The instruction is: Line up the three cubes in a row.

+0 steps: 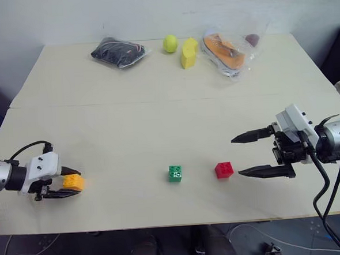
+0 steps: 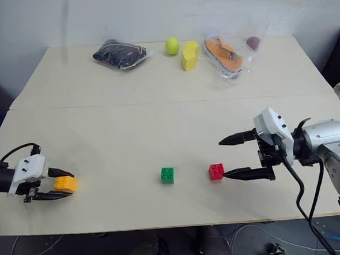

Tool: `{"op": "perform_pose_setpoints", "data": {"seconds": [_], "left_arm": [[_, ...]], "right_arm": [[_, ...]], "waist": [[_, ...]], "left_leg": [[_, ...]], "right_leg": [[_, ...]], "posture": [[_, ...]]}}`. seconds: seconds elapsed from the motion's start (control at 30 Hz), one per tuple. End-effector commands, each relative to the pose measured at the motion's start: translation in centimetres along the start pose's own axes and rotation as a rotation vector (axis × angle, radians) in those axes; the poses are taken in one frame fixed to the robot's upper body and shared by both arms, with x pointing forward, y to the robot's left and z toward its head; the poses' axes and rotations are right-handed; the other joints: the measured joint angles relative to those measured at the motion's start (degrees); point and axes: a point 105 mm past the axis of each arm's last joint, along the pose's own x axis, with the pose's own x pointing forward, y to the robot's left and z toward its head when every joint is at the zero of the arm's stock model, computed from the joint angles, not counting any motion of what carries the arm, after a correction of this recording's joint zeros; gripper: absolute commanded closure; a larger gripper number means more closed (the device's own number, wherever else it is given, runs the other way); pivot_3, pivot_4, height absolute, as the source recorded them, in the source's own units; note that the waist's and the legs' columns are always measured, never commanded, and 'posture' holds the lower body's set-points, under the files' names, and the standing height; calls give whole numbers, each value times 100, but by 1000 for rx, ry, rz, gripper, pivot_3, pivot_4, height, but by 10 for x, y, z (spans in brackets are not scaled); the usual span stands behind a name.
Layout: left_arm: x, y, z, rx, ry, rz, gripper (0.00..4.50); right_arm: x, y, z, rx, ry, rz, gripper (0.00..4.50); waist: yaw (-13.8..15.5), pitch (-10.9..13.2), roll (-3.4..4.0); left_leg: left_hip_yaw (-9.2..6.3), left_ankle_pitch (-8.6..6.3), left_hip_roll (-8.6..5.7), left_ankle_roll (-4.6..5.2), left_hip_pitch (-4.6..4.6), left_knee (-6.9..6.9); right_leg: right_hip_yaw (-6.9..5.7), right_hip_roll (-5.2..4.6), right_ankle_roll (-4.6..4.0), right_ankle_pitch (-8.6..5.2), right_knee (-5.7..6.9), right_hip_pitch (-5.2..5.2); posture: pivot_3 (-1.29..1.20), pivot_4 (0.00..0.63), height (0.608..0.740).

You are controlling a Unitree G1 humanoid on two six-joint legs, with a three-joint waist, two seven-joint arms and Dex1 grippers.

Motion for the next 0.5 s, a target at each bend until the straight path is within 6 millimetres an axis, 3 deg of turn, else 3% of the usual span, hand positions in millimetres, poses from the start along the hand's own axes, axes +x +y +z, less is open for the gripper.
{"op": "perform_pose_setpoints", "data": {"seconds": [0.03,0.13,0.37,0.5], "left_arm": [[-7,-1,2,42,36,-13,3003],[-2,-4,8,62,28,-37,2992],[28,-13,67,158,-64,-124,2992],[48,-14,90,246,-72,-165,2992]], "right_arm": [[-3,2,10,-45,-9,-5,0],[-3,2,11,-45,-9,-7,0],[-7,10,9,-27,7,25,0],[-11,12,4,-19,21,8,0]], "waist": [[2,0,0],[2,0,0],[27,0,0],[33,0,0]], "left_leg": [[0,0,0,0,0,0],[0,0,0,0,0,0],[-3,1,-3,5,-3,3],[-2,2,-3,4,0,6]], "right_leg": [[0,0,0,0,0,0],[1,-1,0,0,0,0],[5,-4,3,2,-1,2],[6,2,5,3,1,4]], "posture": [[0,150,740],[0,150,740],[0,150,740],[0,150,740]]}}
